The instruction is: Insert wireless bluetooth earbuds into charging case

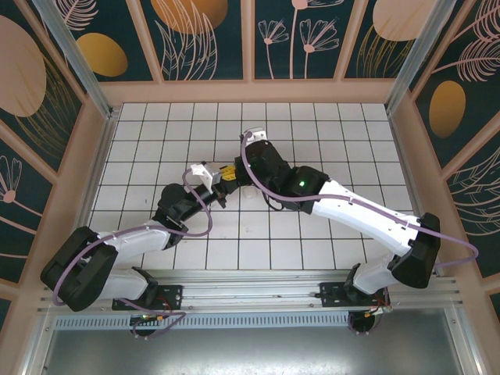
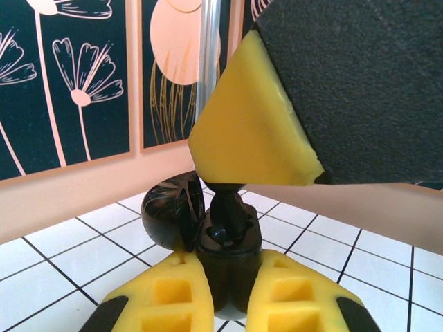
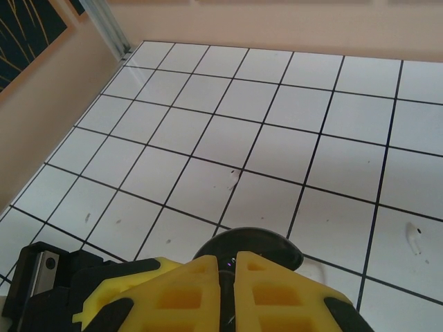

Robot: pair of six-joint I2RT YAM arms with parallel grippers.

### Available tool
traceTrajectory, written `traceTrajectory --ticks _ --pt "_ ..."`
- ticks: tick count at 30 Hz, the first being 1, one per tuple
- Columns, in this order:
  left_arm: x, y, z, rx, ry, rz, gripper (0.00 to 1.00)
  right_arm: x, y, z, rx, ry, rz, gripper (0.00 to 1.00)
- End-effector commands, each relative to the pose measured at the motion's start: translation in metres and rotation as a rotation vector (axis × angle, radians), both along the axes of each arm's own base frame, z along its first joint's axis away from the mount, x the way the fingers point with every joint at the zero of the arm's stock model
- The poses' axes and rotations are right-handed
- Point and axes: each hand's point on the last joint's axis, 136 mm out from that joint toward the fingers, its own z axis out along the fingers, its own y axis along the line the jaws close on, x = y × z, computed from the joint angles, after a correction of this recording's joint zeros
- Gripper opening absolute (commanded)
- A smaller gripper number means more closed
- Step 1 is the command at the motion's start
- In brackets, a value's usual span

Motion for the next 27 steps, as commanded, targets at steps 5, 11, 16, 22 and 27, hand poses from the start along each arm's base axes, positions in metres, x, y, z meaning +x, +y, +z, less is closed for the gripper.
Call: traceTrajectory --ticks 5,11,16,22,27 --pt "0.002 0.004 0.033 -0.075 -0.064 0.018 0.0 -0.006 -0.004 -0.01 -0.066 -0.029 0.023 0.1" --pt "0.001 0.003 0.037 -0.082 -0.067 0.009 0.0 -0.008 0.0 -0.012 -0.063 -0.03 0.051 0.1" --pt "-0.001 0.001 0.036 -0.088 -0.065 -0.009 0.0 -0.003 0.002 0.0 -0.016 -0.058 0.062 0.1" --pt "-0.001 0.001 0.036 -0.09 -0.065 -0.008 0.0 0.003 0.001 0.003 -0.018 -0.069 0.039 0.1" --pt "0.0 0.001 0.038 -0.091 -0.066 -0.011 0.0 0.005 0.003 -0.003 -0.036 -0.047 0.039 0.1"
